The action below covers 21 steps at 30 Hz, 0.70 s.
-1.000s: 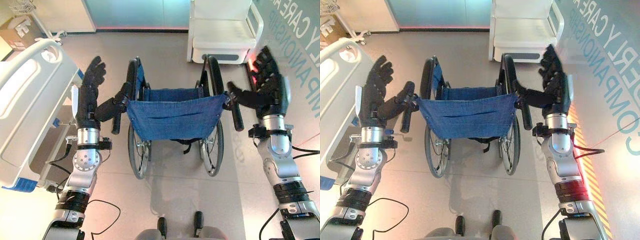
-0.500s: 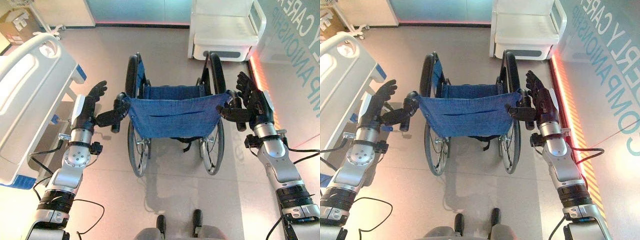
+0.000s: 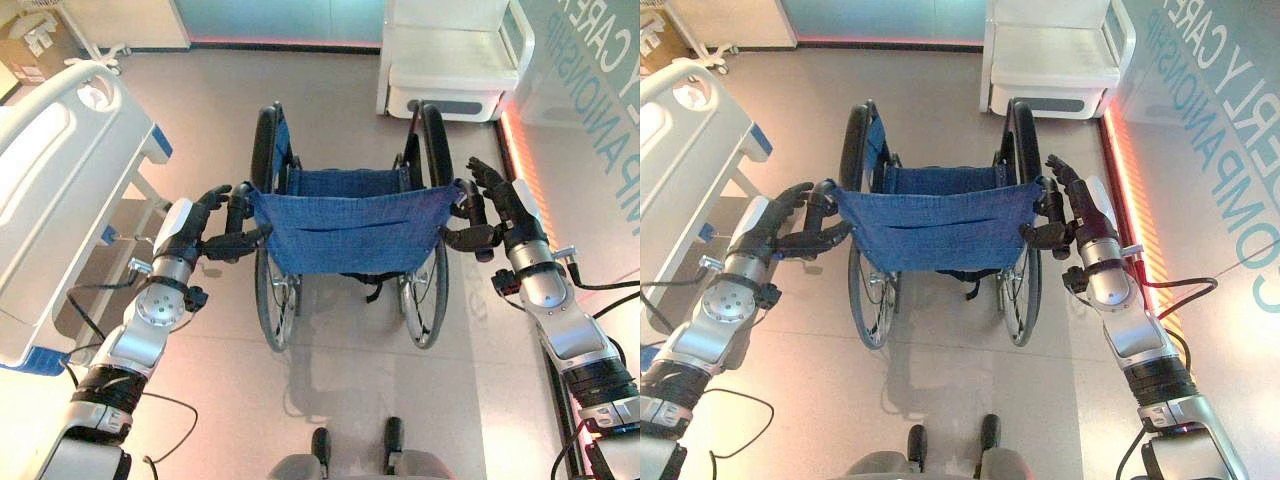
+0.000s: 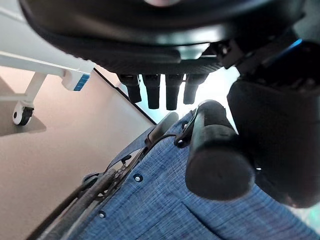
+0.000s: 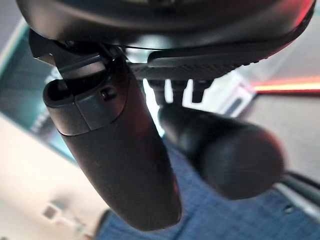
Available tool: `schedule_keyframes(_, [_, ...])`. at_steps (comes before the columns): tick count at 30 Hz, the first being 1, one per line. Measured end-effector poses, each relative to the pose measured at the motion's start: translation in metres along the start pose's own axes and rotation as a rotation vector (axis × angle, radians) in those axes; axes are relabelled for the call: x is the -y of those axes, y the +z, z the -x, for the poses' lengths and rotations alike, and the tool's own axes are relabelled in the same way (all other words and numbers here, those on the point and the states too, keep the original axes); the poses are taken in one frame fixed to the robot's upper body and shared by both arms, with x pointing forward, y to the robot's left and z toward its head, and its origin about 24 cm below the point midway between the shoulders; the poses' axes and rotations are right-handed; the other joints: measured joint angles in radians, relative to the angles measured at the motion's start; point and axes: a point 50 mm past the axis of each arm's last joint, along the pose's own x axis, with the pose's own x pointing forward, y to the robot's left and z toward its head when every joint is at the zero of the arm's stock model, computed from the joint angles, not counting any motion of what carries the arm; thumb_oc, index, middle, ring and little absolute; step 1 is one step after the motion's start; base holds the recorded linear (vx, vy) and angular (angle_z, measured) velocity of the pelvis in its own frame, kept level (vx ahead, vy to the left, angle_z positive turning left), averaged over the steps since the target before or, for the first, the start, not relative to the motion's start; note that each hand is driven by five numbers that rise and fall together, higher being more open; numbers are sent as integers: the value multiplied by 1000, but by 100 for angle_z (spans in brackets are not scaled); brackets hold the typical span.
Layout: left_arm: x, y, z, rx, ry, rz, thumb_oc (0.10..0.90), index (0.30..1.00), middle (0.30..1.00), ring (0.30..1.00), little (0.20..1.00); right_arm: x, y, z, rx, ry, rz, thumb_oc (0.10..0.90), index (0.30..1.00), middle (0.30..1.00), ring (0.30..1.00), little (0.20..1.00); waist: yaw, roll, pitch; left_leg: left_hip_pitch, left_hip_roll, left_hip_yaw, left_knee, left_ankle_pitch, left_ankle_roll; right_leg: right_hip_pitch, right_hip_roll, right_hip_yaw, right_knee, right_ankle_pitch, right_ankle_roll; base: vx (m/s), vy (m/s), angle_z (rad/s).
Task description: Push the wheelchair next to the bed
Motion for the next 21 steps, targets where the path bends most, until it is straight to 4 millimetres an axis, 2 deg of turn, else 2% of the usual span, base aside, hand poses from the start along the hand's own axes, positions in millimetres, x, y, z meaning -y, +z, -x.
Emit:
schedule_keyframes(4, [-2,9,-15,-19,-29,-38,800,900,900,900,900,-2,9,-10,-3,-49,83,800,900,900,900,900,0,-3,5,0,-1,1,4,0,0,0,0,3,1,1,1,0,0,0])
schedule_keyframes(12, [-11,22,-35,-46,-49,-130,800,900,900,900,900,10,28,-31,-30,-114,142,800,900,900,900,900,-1,-6,11,-3,-2,1,6,0,0,-2,-1,4,3,1,1,-3,0,0])
schedule_keyframes(18, [-21,32,-48,-85,-69,-147,800,900,900,900,900,12,37,-45,-69,-66,172,800,900,900,900,900,-2,-9,20,-12,-3,1,11,0,0,-10,-1,4,5,2,1,0,0,0])
schedule_keyframes(21, [-26,36,-53,-115,-78,-136,800,900,900,900,900,7,38,-51,-108,3,184,800,900,900,900,900,-4,-12,27,-12,-3,2,12,0,0,-10,-1,3,5,2,0,0,0,0])
